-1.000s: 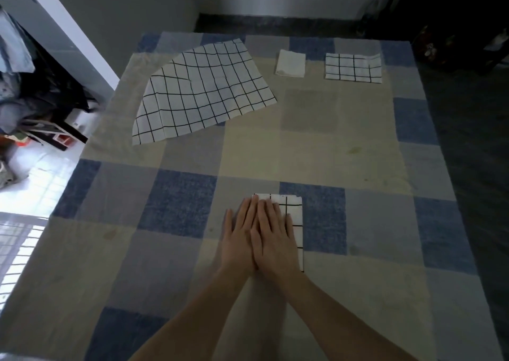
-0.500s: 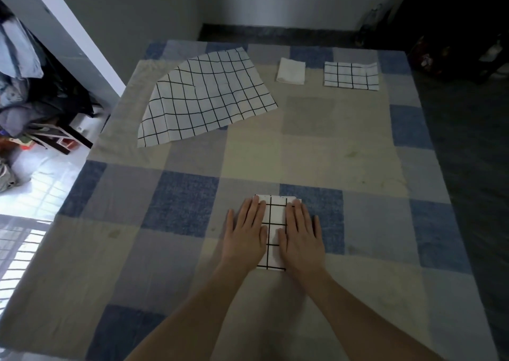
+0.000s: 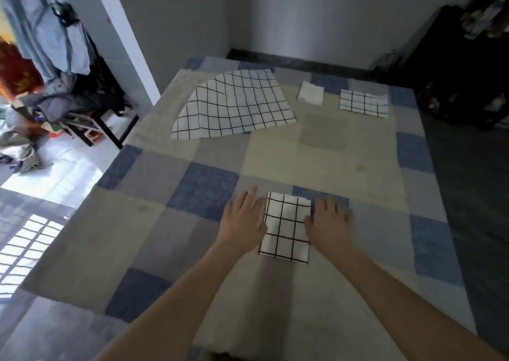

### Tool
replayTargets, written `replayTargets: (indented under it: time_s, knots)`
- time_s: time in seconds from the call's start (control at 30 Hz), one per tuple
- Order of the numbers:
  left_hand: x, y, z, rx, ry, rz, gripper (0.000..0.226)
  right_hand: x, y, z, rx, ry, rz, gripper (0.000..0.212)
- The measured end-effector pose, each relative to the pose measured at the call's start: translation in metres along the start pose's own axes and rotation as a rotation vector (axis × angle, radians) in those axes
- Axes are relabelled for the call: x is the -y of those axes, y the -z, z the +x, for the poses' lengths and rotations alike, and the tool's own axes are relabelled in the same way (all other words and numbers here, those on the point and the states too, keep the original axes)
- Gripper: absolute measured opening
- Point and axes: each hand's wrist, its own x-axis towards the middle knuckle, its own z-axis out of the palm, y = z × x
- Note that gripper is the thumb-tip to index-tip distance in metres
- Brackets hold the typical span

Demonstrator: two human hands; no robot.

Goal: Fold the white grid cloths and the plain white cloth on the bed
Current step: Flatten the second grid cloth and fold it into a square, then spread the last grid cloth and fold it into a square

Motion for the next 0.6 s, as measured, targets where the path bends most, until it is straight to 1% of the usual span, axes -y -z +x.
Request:
replayTargets:
  time_s: [0.07, 0.13, 0.2, 0.27, 0.43, 0.6]
  knots:
    - [0.011, 0.015, -0.014, -0.001, 0.037, -0.001, 0.055, 0.022, 0.02, -0.004, 0.017, 0.147, 0.04, 0.045]
    - [0.023, 0.034, -0.029, 0.019, 0.095, -0.04, 0.044, 0.049, 0.043, -0.006, 0.071, 0.249, 0.068, 0.038]
    - [0.039, 0.059, -0.04, -0.012, 0.118, -0.024, 0.03, 0.079, 0.067, -0.008, 0.085, 0.325, 0.075, 0.041]
    - [0.056, 0.082, -0.051, -0.055, 0.135, -0.028, 0.022, 0.109, 0.087, -0.014, 0.091, 0.402, 0.069, 0.042]
    - [0.103, 0.138, -0.094, -0.187, 0.183, 0.006, 0.017, 0.186, 0.124, -0.047, 0.043, 0.514, 0.062, 0.037]
    - [0.163, 0.187, -0.175, -0.313, 0.208, 0.041, 0.022, 0.278, 0.147, -0.099, 0.055, 0.619, 0.061, 0.033]
